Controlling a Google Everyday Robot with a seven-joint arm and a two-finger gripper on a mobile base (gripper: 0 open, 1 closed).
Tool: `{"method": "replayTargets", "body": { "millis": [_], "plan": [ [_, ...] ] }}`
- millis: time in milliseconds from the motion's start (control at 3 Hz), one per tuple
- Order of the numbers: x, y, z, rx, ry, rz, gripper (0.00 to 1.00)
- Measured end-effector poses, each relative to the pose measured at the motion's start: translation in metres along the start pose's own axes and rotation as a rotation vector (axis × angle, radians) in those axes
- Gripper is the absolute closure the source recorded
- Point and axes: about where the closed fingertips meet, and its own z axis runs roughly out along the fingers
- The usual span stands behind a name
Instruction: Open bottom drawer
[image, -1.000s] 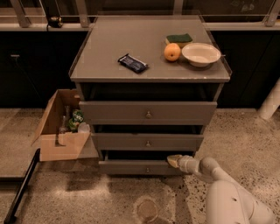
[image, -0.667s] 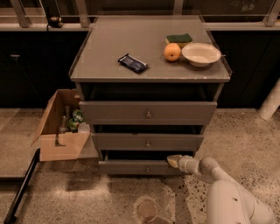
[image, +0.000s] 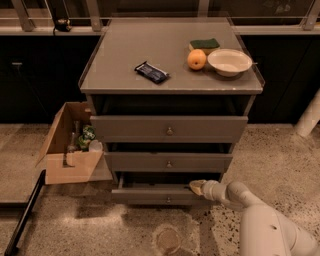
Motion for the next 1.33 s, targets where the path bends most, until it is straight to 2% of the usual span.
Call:
{"method": "replayTargets", "body": {
  "millis": [333,667,1000,1333],
  "plan": [
    [0.000,0.000,0.000,0.000,0.000,0.000,1.00],
    [-0.007,-0.013,0.005,0.019,-0.003,0.001,1.00],
    [-0.004,-0.004,0.028,-0.034,0.032,-0.044,1.00],
    [0.005,0.017,0.042,-0.106,0.072,-0.088,1.00]
  ]
}}
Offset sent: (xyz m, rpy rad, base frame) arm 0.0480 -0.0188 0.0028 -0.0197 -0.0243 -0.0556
